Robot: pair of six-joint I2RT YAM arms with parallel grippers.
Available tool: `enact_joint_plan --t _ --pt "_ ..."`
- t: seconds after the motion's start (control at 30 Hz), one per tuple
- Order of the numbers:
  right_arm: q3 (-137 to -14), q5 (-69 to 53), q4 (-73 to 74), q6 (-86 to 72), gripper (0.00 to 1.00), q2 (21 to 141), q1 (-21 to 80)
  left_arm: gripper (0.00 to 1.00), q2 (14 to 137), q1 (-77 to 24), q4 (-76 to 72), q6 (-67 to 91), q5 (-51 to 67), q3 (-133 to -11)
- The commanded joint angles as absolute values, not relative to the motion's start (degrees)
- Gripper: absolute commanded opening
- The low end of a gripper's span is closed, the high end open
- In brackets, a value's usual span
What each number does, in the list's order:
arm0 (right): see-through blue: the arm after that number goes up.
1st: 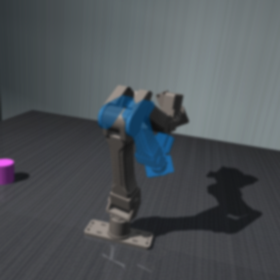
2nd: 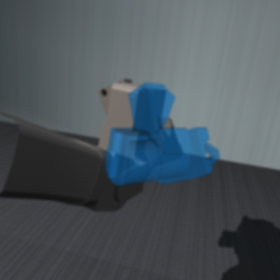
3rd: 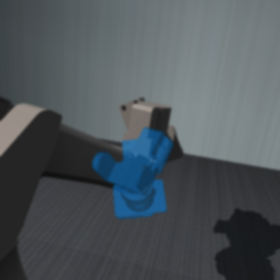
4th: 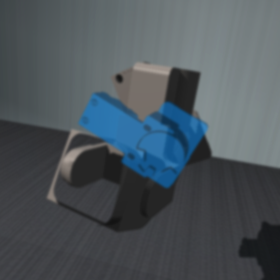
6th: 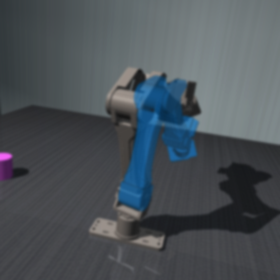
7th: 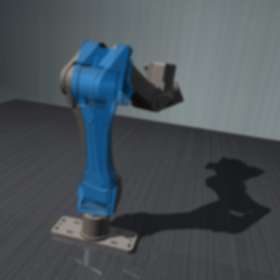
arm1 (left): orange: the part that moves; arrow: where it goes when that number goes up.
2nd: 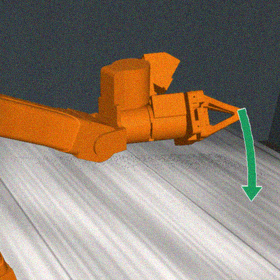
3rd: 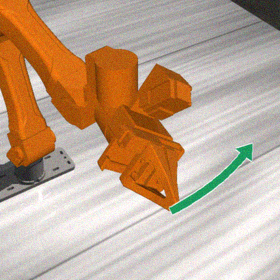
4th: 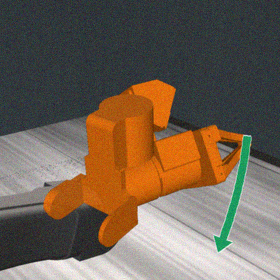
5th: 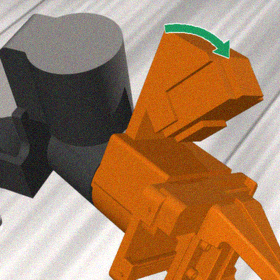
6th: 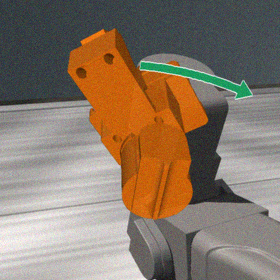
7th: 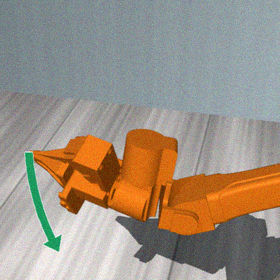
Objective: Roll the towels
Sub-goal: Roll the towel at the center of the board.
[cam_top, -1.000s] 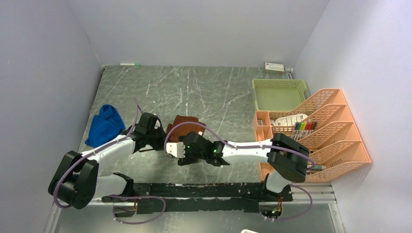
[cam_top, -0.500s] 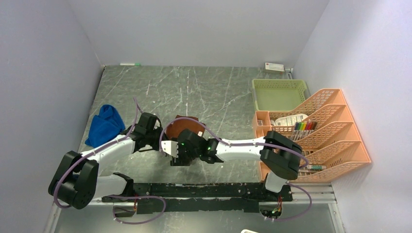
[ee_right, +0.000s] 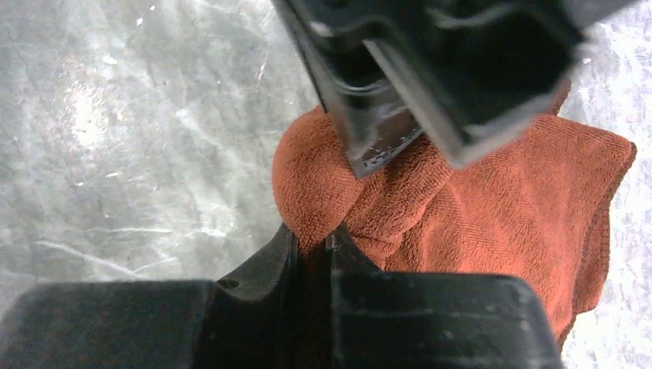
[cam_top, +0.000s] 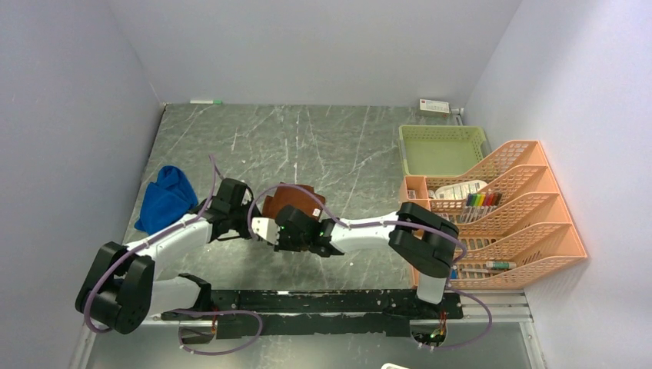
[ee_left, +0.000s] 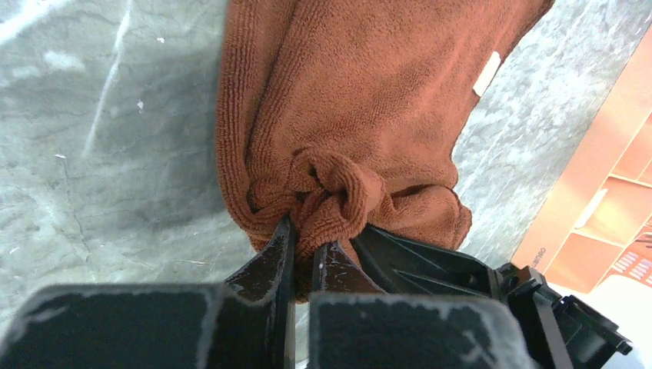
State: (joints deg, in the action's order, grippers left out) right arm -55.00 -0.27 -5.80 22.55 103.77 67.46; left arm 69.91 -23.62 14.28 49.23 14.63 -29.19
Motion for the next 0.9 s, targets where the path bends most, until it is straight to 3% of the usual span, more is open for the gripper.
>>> enact_joint_plan --t 0.0,0.03,0.1,0.2,0.27,0.3,0.63,0.87 --pt "-57.0 -2.8 -2.0 20.0 0.00 106.9 64.7 0.07 68.4 -22.0 16.9 47.6 15.4 -29.7" --pt "-57.0 -4.3 -1.6 19.6 0.00 107.0 64.1 0.10 68.2 -21.2 17.0 47.3 16.1 -29.9" --pt "-57.0 -9.3 -1.6 17.8 0.00 106.4 62.1 0.30 67.3 -19.4 17.9 45.5 17.5 -30.9" --pt "-57.8 -26.8 -1.3 13.1 0.00 105.1 55.9 0.53 63.8 -16.5 21.7 41.8 17.1 -34.6" --pt "-58.9 -38.7 -2.8 7.9 0.00 105.4 51.1 0.87 61.6 -14.3 25.1 38.9 16.2 -37.5" --pt "-59.2 -43.6 -3.6 5.3 0.00 105.8 49.2 0.91 61.2 -13.4 26.5 37.6 16.0 -38.9" --pt "-68.4 -58.1 -1.0 -15.6 0.00 116.2 42.8 0.94 60.4 -12.5 21.5 33.6 29.1 -36.5" --pt "-69.1 -66.5 -10.7 -26.9 0.00 122.6 39.1 0.93 59.8 -17.8 23.8 33.3 22.4 -36.6"
